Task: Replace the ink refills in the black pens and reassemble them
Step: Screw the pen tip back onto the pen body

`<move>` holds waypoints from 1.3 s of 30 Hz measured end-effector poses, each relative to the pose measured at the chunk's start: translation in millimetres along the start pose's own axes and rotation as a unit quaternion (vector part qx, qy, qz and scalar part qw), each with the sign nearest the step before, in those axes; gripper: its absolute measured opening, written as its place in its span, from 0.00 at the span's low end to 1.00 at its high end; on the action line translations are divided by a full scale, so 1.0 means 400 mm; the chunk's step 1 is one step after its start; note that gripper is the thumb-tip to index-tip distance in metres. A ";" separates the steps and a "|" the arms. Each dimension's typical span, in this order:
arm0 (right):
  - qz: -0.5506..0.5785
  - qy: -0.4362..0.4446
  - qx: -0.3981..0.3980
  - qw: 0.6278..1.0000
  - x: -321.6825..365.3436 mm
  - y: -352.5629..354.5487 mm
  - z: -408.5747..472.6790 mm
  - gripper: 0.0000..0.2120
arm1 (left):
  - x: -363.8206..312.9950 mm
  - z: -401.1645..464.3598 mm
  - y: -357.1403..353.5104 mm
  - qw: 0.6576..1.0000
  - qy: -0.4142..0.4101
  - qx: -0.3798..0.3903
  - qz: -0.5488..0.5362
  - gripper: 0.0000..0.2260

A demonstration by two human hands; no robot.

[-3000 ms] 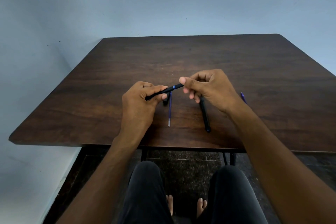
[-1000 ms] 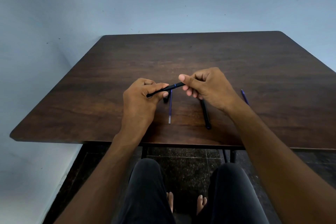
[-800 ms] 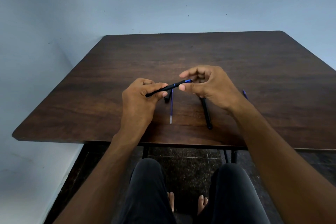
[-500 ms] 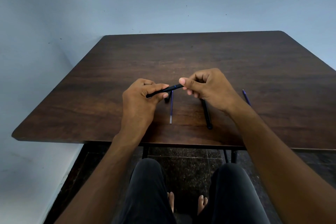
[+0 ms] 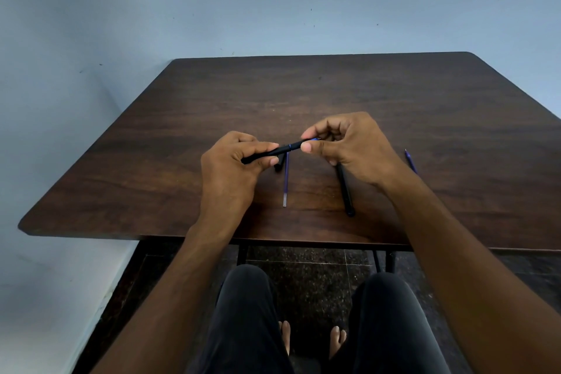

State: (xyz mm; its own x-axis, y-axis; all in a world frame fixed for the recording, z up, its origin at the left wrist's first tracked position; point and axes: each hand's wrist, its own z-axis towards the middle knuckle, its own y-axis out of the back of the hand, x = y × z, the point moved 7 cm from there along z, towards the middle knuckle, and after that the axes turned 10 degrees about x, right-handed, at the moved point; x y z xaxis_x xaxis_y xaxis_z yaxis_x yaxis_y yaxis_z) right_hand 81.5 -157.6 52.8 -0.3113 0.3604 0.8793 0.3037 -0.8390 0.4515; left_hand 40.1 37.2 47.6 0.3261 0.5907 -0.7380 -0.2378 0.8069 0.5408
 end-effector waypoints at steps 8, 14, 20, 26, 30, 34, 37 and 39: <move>-0.082 0.004 -0.009 0.997 0.013 -0.013 0.007 0.04 | -0.005 -0.007 0.010 1.000 -0.016 -0.016 0.014 0.14; -0.094 0.014 -0.057 0.994 0.021 -0.008 0.024 0.12 | 0.018 -0.005 0.027 0.999 0.002 -0.040 -0.009 0.14; -0.219 -0.047 -0.014 0.974 0.008 -0.021 0.063 0.18 | 0.050 -0.004 0.055 0.997 0.035 -0.069 -0.022 0.15; -0.259 -0.065 0.064 0.962 0.014 -0.099 0.096 0.32 | 0.057 0.000 0.062 0.997 0.039 -0.070 -0.022 0.15; -0.274 -0.068 0.086 0.955 0.020 -0.118 0.100 0.32 | 0.070 -0.003 0.065 0.996 0.050 -0.065 -0.023 0.15; -0.262 -0.056 0.058 0.962 0.017 -0.113 0.102 0.30 | 0.077 -0.003 0.065 0.996 0.061 -0.060 -0.015 0.15; -0.242 -0.040 0.014 0.969 0.015 -0.099 0.104 0.28 | 0.074 -0.005 0.065 0.996 0.058 -0.066 -0.024 0.14; -0.222 -0.030 -0.020 0.974 0.018 -0.079 0.100 0.23 | 0.071 -0.008 0.068 0.996 0.051 -0.071 -0.026 0.14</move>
State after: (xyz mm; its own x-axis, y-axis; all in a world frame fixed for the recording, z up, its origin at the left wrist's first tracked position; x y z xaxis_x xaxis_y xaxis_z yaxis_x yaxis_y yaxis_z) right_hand 105.9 -112.1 51.2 -0.3506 0.7131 0.6071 0.1154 -0.6104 0.7836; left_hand 40.0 75.8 40.0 0.2477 0.5397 -0.8046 -0.3522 0.8238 0.4442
